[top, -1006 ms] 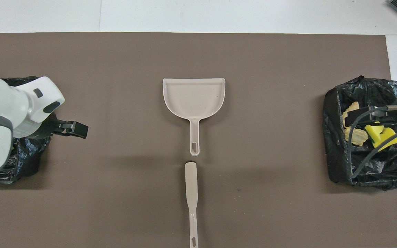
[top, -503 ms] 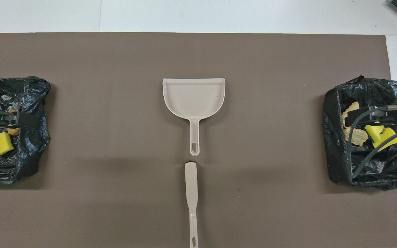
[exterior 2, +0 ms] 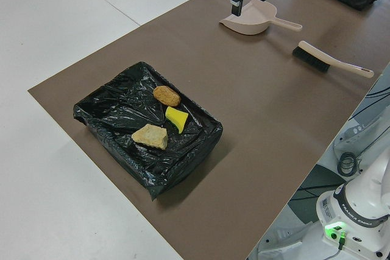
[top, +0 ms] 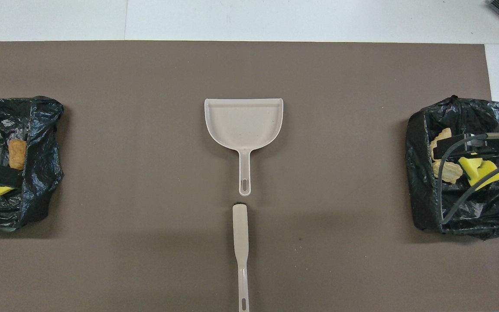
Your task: Sweep and dump trash in bin
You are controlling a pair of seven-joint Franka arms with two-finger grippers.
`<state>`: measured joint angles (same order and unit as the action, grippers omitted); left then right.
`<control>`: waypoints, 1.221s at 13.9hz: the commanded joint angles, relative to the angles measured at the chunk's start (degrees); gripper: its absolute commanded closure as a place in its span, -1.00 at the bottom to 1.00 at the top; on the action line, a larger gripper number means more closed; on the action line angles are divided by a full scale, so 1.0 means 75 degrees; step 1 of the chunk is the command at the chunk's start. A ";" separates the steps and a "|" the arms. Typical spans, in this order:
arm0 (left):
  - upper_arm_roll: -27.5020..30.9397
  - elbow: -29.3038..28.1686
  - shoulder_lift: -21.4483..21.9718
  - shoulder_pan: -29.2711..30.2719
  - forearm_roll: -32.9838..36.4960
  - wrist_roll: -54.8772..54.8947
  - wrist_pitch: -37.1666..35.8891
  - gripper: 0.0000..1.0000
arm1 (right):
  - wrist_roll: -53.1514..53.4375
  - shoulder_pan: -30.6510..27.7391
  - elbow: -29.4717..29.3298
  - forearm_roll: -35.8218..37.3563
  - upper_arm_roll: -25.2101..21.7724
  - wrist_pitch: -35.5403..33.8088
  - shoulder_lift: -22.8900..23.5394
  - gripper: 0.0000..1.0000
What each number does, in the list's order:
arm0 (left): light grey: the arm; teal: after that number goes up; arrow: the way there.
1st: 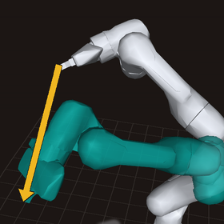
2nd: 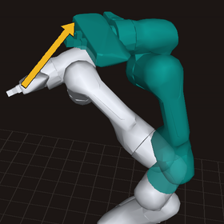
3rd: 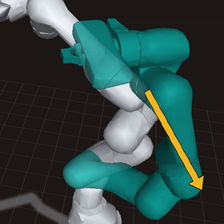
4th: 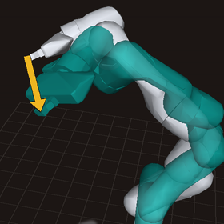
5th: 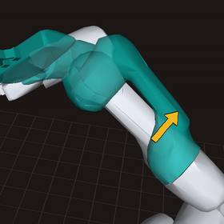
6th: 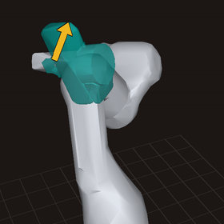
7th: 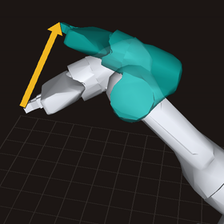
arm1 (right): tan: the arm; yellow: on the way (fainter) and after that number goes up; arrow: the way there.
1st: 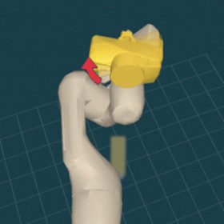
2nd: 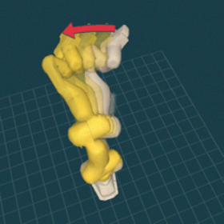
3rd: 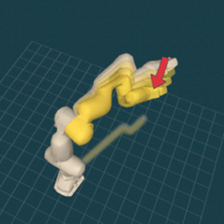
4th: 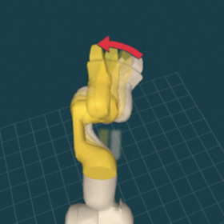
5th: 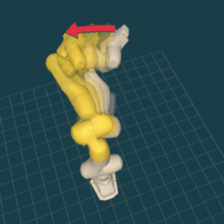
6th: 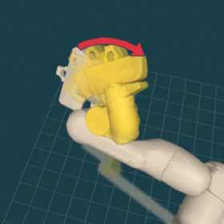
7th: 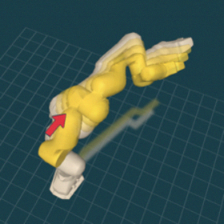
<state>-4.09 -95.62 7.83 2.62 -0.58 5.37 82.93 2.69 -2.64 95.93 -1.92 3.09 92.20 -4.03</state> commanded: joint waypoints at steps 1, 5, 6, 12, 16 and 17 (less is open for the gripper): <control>0.0018 -0.0271 0.0163 -0.0010 0.0124 -0.0084 0.0157 -1.00 | 0.0086 -0.0081 0.0206 -0.0119 0.0046 0.0152 -0.0165 -1.00; 0.0065 0.0173 0.0151 0.0026 -0.0039 -0.0084 0.0192 -1.00 | 0.0086 -0.0081 0.0206 -0.0119 0.0046 0.0152 -0.0165 -1.00; 0.0088 0.0221 0.0151 0.0038 -0.0167 -0.0095 0.0192 -1.00 | 0.0086 -0.0081 0.0206 -0.0119 0.0046 0.0152 -0.0165 -1.00; 0.0065 0.0328 0.0209 -0.0009 -0.0157 -0.0669 0.0181 -1.00 | 0.0086 -0.0081 0.0206 -0.0119 0.0046 0.0152 -0.0165 -1.00; 0.0065 0.0269 0.0268 0.0026 -0.0344 -0.0775 0.0310 -1.00 | 0.0086 -0.0081 0.0206 -0.0119 0.0046 0.0152 -0.0165 -1.00; 0.0088 0.0245 0.0256 0.0026 -0.0356 -0.0729 0.0321 -1.00 | 0.0086 -0.0081 0.0206 -0.0119 0.0046 0.0152 -0.0165 -1.00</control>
<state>-3.68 -92.97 8.94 2.66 -2.24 0.27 84.36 2.69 -2.64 95.93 -1.92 3.09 92.20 -4.03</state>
